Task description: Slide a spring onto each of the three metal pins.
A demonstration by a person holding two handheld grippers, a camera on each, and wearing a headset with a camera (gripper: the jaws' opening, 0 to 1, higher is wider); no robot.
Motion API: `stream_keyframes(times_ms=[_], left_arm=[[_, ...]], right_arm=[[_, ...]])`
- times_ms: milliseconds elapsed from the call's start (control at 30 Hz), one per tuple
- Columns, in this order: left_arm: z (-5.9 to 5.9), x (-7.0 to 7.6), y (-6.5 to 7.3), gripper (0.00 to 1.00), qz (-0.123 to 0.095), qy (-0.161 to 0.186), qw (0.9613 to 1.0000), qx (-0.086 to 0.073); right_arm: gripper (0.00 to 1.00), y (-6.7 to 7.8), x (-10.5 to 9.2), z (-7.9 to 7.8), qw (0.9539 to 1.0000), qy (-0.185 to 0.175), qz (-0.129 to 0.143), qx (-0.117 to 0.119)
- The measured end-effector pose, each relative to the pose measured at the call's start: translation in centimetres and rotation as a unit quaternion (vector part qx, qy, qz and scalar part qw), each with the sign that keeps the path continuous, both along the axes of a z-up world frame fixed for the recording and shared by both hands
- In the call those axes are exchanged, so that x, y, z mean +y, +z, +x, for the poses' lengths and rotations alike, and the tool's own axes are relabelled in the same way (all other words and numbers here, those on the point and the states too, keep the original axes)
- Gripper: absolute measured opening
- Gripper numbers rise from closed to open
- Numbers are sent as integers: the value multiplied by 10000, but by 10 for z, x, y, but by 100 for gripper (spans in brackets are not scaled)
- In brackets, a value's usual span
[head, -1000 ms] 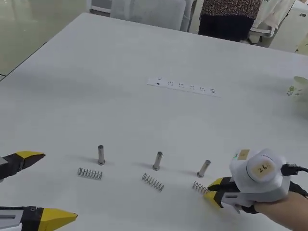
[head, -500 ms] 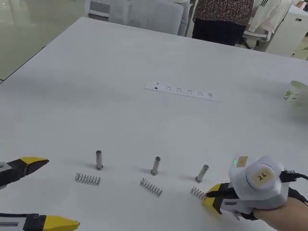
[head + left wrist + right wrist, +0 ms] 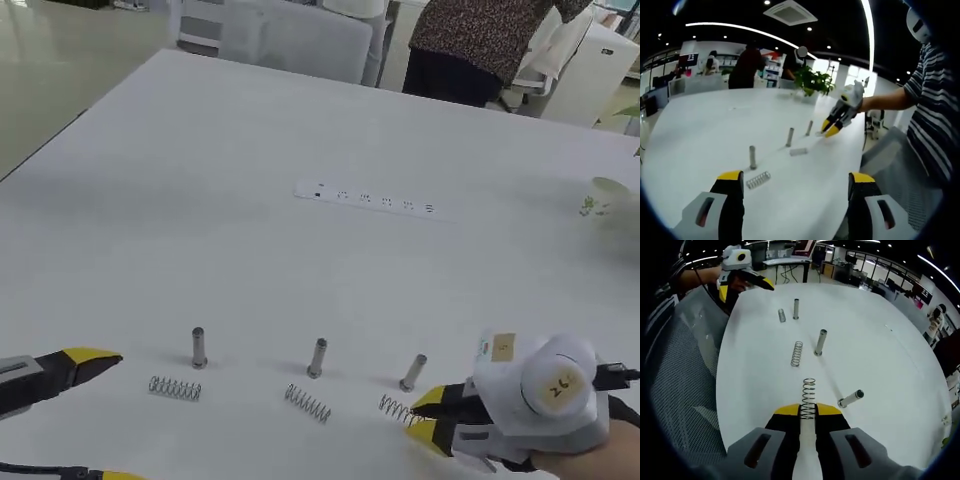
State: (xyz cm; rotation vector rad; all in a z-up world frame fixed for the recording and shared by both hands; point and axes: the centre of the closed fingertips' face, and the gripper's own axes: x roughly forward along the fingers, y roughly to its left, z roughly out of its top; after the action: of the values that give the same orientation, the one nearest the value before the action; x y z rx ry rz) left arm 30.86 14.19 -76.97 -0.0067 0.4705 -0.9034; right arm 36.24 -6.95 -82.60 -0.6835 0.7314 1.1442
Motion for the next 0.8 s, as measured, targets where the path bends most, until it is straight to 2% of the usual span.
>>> stream_keyframes(times_ms=[233, 367, 600, 800], left_arm=[[0, -12, -4, 80, 3, -221, 9997, 58], [-2, -20, -7, 77, 16, -391, 9992, 111], [6, -32, -5, 74, -59, -544, 9985, 84], [4, -56, -6, 70, -116, -858, 9962, 110]], right_arm=[[8, 7, 6, -9, 9996, 269, -58, -77], [8, 10, 13, -17, 9991, 432, -42, -38], [8, 17, 26, -26, 9977, 671, -3, -82], [8, 21, 32, -31, 9957, 899, -92, -197]])
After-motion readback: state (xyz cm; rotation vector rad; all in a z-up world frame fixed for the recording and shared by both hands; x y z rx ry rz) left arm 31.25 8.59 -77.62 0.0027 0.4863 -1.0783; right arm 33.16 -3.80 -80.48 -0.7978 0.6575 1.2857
